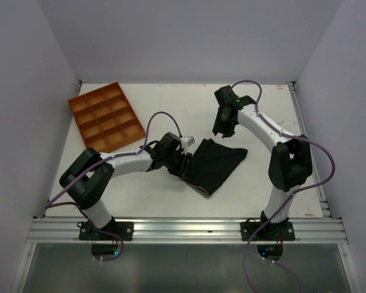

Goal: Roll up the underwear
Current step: Fold the underwear

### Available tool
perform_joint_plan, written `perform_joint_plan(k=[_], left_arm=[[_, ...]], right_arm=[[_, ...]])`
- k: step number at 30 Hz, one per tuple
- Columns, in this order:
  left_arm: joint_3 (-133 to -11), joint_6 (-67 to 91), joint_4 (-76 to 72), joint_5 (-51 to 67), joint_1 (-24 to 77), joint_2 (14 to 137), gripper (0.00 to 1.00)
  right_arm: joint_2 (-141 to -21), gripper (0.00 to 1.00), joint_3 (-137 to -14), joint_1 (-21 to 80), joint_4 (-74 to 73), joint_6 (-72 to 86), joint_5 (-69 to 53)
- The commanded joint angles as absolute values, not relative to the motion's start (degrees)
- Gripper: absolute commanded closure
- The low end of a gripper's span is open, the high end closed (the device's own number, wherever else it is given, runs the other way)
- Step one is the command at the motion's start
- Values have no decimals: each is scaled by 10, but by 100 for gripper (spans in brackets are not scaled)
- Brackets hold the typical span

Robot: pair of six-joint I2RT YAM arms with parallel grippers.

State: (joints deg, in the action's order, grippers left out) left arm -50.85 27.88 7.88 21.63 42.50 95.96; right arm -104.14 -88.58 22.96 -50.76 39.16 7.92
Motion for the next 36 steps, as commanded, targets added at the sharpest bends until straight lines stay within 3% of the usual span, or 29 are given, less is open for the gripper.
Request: perform_joint_plan(k=[1, 25, 28, 31, 36], left_arm=[[-499, 268, 70, 207, 425, 940, 59], [-492, 249, 78, 189, 425, 928, 59], [-490, 250, 77, 188, 425, 926, 59], [-487, 250, 76, 187, 425, 923, 59], [-485, 250, 68, 186, 425, 927, 59]], right_arm=[[-1089, 62, -925, 252, -524, 420, 89], [-1250, 65, -1045, 287, -568, 426, 99], [-1252, 73, -1048, 287, -567, 426, 100], [-1251, 99, -1062, 287, -575, 425, 103], [-1223, 100, -1068, 294, -565, 432, 99]])
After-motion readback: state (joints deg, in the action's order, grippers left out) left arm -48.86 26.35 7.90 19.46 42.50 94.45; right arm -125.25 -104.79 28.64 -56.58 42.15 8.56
